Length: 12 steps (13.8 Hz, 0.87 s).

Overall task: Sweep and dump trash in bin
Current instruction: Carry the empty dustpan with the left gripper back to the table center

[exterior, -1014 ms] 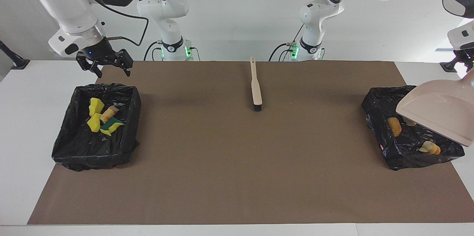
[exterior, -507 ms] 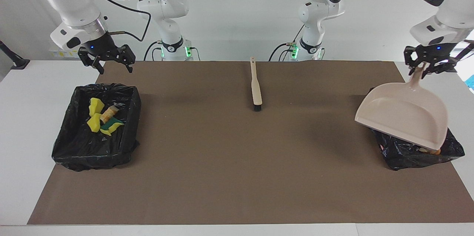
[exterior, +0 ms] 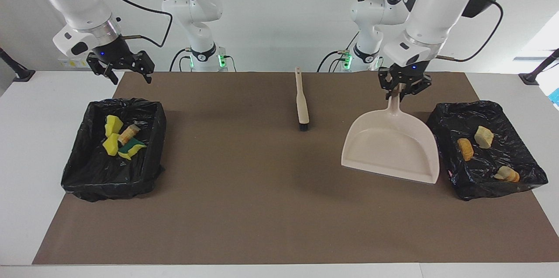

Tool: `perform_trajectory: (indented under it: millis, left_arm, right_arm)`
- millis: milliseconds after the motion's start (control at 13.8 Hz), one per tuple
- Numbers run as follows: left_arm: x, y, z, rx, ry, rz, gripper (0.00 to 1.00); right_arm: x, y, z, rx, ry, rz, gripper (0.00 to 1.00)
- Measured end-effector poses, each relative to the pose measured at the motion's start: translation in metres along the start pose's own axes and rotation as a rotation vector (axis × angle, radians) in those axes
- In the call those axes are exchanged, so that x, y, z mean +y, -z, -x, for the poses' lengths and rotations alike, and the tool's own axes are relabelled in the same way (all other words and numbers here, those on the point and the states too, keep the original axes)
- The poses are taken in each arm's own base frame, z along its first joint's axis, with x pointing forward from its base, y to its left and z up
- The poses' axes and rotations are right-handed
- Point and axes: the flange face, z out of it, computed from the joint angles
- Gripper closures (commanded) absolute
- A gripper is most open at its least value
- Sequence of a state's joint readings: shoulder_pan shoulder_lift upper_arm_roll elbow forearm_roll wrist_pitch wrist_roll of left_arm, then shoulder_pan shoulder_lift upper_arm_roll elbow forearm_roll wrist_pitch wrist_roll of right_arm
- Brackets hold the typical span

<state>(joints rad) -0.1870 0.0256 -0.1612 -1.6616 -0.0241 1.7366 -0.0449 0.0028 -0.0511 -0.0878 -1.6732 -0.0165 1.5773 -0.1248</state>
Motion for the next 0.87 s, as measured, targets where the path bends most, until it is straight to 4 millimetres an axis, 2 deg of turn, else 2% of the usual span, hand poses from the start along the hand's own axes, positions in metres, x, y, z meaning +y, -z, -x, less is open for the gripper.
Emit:
perform_trajectory:
  millis: [145,290,580,725,870]
  left_arm:
    - [0.029,-0.017,-0.008,0.019,0.047,0.045,1.00]
    - [0.061,-0.043,-0.019,0.022,0.096,0.069,1.00]
    - [0.126,-0.124,-0.043,0.015,0.161,0.113,1.00]
    - [0.146,-0.161,-0.047,-0.015,0.151,0.115,1.00]
    - [0.161,-0.187,-0.043,-0.051,0.130,0.109,1.00]
  right_arm:
    - [-0.006,0.003,0.001,0.006,0.010,0.001,0.00]
    - [-0.010,0.007,0.003,0.013,0.017,0.002,0.00]
    - [-0.009,0.009,0.003,0.016,0.016,0.003,0.00]
    - [-0.009,0.009,0.003,0.016,0.016,0.003,0.00]
    - [-0.009,0.009,0.003,0.016,0.016,0.003,0.00]
